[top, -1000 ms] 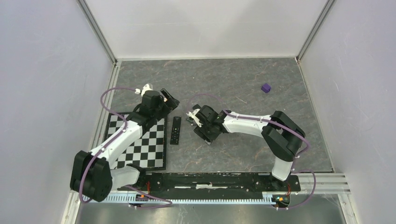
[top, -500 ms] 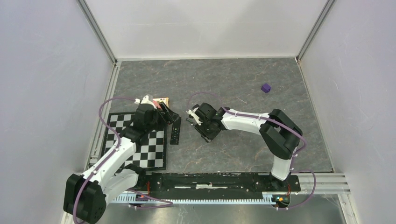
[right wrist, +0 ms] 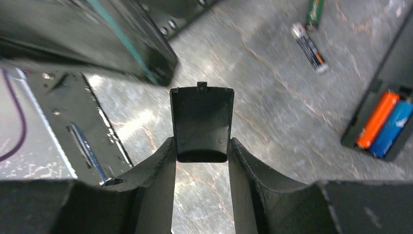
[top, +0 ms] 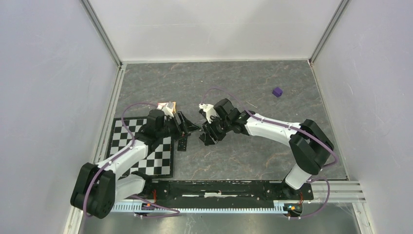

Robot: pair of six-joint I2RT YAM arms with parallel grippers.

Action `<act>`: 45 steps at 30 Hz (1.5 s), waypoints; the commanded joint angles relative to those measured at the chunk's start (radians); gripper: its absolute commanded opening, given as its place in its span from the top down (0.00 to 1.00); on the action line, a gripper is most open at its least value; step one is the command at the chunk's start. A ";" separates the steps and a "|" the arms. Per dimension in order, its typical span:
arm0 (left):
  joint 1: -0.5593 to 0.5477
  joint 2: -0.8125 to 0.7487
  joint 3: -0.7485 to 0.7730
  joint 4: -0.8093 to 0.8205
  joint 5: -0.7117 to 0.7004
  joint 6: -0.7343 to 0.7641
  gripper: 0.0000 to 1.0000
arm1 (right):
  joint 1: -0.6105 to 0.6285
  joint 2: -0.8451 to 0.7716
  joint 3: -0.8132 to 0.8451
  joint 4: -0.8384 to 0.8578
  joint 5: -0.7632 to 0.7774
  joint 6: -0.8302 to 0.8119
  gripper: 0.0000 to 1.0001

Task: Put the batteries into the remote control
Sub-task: Pick up the battery cover at the center of the board.

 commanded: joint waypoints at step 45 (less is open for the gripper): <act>0.032 0.020 0.290 -0.391 0.166 -0.625 0.98 | 0.207 -0.583 -0.521 0.861 0.222 -0.757 0.24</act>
